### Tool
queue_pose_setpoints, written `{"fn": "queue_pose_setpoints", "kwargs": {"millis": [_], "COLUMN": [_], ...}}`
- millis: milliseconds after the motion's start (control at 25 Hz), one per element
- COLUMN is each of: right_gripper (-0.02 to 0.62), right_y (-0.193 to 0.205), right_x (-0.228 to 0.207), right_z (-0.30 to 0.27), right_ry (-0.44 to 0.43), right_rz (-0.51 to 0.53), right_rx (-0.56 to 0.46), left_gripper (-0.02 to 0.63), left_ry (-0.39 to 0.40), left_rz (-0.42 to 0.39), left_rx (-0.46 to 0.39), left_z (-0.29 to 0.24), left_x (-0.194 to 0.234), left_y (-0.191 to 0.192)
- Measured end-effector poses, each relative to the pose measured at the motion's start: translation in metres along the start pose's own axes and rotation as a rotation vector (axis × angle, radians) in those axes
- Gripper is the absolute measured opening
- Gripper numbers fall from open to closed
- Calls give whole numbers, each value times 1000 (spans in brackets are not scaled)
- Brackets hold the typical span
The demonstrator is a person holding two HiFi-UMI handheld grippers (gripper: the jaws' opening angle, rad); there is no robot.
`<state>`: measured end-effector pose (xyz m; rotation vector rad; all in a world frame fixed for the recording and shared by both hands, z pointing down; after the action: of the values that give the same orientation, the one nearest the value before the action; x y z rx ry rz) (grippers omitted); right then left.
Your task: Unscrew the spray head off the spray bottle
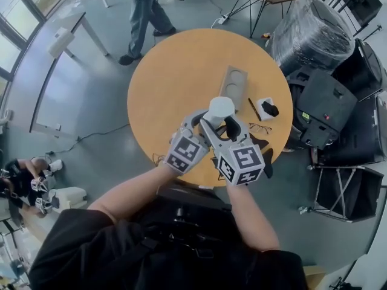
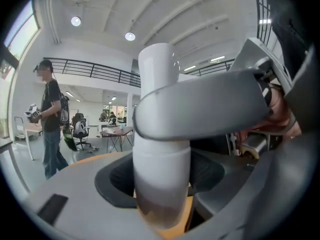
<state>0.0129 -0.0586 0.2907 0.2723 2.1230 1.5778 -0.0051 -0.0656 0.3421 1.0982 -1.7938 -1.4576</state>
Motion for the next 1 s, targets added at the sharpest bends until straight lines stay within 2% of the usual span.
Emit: {"fn": "queue_pose_setpoints", "kwargs": {"millis": [120,360,600,720,800,920,1000], "right_gripper": [265,265,255,236,236,239,242], "right_y": [2,1,3,3,4,4,3], "right_x": [0,2,13,20,25,31,32], "right_z": [-1,4,11,20,25,35,39], "right_ry": [10,-77,-183,-290,-382,-509,-552], "right_rz": [34,47,55,34,52,103,112], "right_rx": [10,11,9,7,16,9,-12], "left_gripper": [302,302,301,299,299,301,301], "left_ry": [-12,103,169,308,402,506,537], "left_rz": [-24,-28,-28,0,-9,-58,-75], "left_rx": [10,-26,-46,-74,-93,-118,-130], "left_z": [-1,4,17,25,31,39,41], "left_x": [-3,-5,-7,-17,-23,-31,-34], "left_y": [1,1,2,4,4,0,-2]}}
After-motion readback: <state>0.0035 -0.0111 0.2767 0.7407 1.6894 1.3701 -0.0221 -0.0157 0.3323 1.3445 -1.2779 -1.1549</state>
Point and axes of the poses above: the fingertips, and each gripper's own axes: z backward along the fingers, x to its left, y out of its underside, the point moved 4 cm from there along z, backward along the fingers, and after that the axes turned 4 degrees about -z, right-handed, at the moved point
